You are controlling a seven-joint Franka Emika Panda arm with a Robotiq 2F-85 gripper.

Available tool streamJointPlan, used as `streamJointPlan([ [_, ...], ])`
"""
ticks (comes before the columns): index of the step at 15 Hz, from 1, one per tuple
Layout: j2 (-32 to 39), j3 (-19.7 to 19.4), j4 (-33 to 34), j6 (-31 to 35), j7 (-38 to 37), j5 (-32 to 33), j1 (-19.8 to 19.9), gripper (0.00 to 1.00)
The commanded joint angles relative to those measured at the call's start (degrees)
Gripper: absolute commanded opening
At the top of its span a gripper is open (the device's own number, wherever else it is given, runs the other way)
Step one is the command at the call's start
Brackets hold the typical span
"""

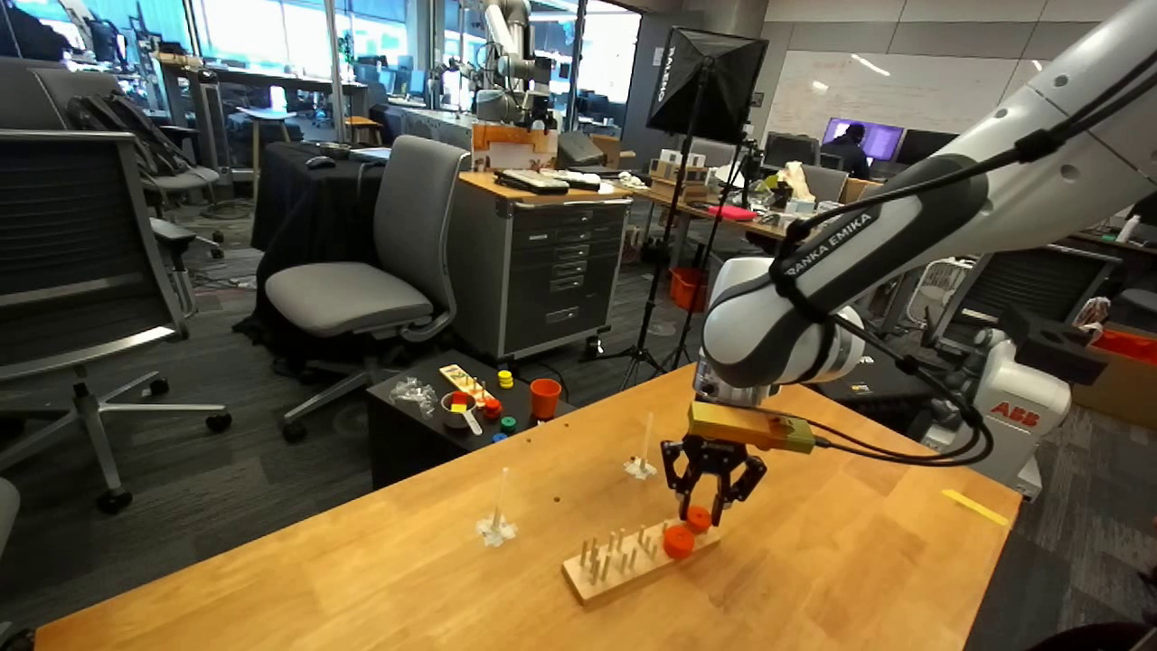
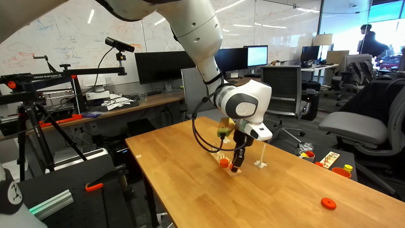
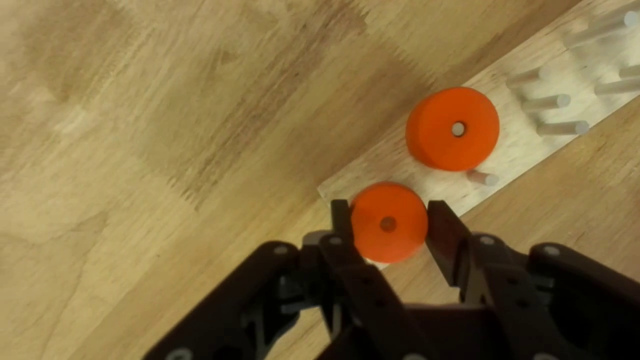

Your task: Attach the orange discs to the rods on the wooden rack

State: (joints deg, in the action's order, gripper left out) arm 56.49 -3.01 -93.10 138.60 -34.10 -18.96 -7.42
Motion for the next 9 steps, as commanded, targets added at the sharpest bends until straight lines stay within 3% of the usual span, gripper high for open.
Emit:
streamJointPlan([
  [1, 0.77, 0.83, -0.42, -0.4, -0.04, 0.2, 0.83, 0.17],
  [9, 0.66, 1.07, -0.71, 0.16, 0.3, 0.54, 0.08, 0.17],
])
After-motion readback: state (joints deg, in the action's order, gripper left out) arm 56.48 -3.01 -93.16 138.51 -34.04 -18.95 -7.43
